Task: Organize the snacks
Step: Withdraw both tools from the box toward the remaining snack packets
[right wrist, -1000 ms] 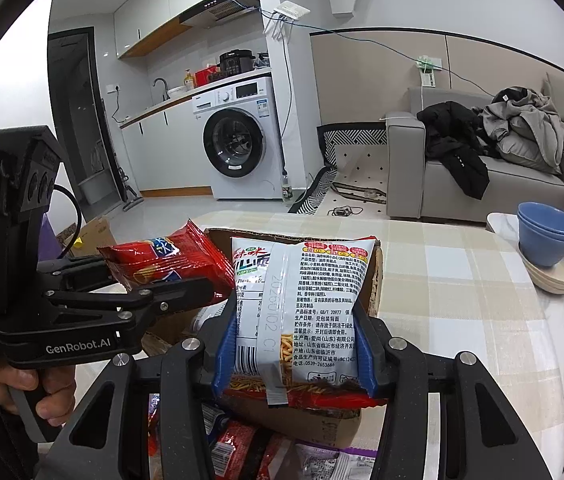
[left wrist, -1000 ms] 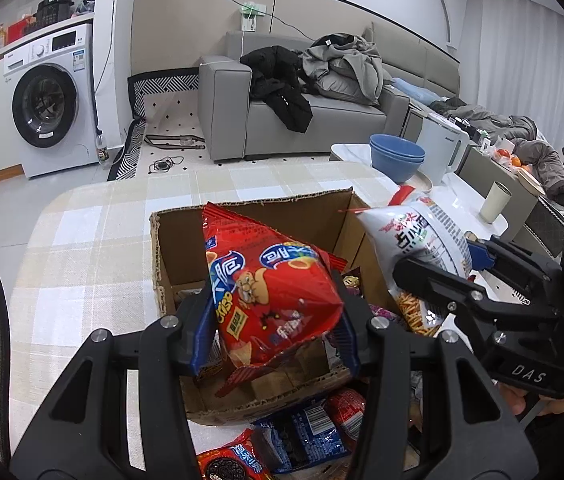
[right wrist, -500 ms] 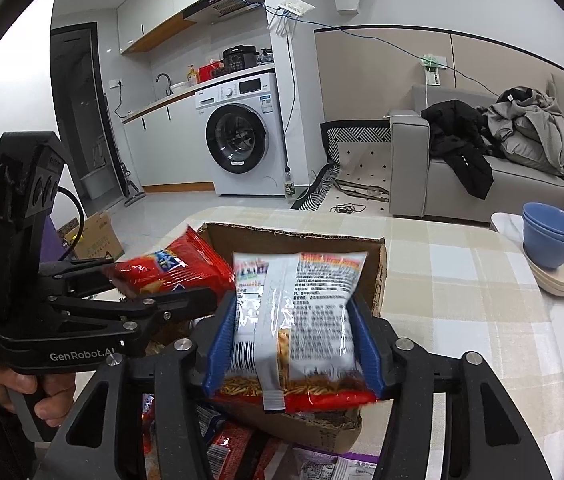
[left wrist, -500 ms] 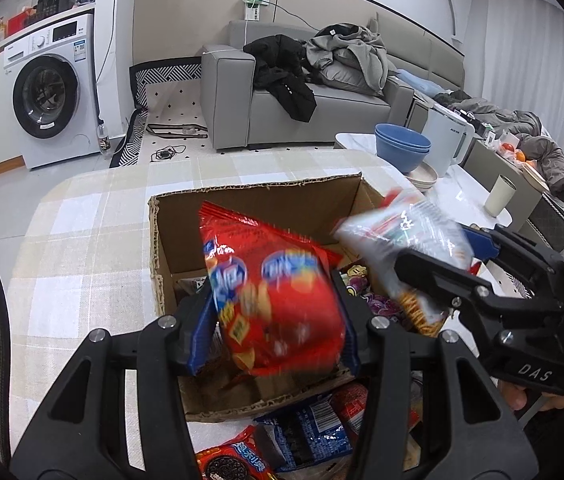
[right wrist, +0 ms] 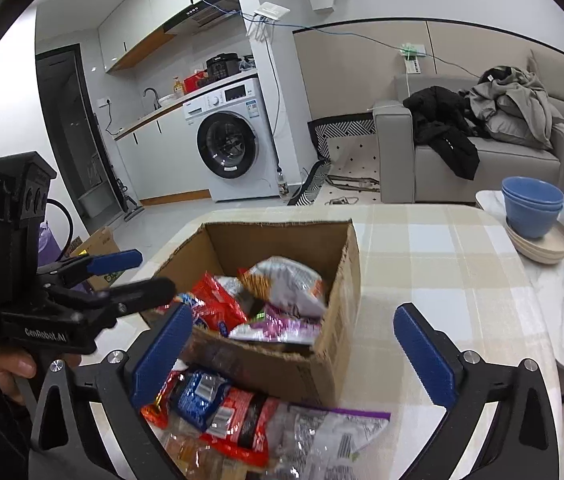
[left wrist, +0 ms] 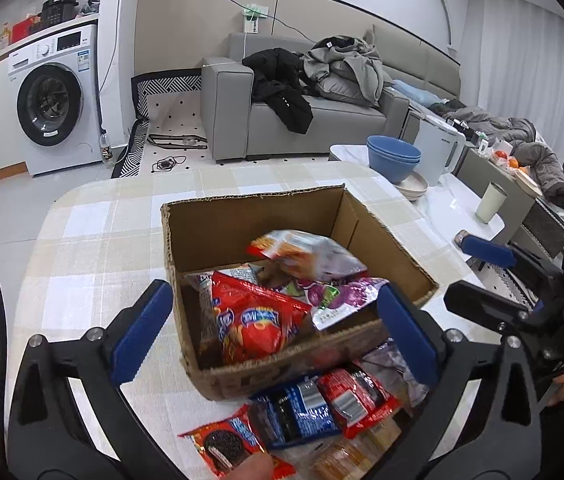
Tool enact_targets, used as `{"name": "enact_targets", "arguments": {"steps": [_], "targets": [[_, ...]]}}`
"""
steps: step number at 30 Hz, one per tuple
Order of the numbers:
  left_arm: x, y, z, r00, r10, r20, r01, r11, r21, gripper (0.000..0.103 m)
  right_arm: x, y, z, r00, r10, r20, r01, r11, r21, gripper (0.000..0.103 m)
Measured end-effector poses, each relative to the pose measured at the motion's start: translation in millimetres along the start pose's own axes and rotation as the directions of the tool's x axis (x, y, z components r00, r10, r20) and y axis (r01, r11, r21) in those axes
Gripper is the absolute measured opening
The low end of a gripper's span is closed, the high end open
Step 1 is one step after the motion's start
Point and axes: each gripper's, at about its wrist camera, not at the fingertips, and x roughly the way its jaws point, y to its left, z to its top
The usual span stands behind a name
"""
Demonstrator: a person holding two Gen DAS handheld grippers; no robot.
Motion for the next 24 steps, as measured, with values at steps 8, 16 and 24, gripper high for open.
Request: {"name": "enact_targets", "arguments": {"steps": [8, 16, 24], "targets": [[-25.2, -1.1, -27.3, 1.000, 0.017, 0.005, -0.017, 1.000, -0.012, 0.102, -23.6, -3.6, -26.2, 0.997, -0.065, -0.036, 0.066, 0.998, 0.020, 0.103], [-36.1, 12.7, -60.5, 0.999, 0.052, -0.016, -0.052, 0.998, -0.041, 0.102, -34.5, -5.0, -46.7, 0.995, -0.090, -0.047, 0.091, 0.995, 0.037, 0.103], [-33.8, 25.3, -85.8, 0.994, 0.088, -0.059, -0.092, 0.994, -0.064, 0.102, -29.6, -8.8, -58.1, 0.989, -0.113, -0.092, 0.117, 0.992, 0.041, 0.103]]}}
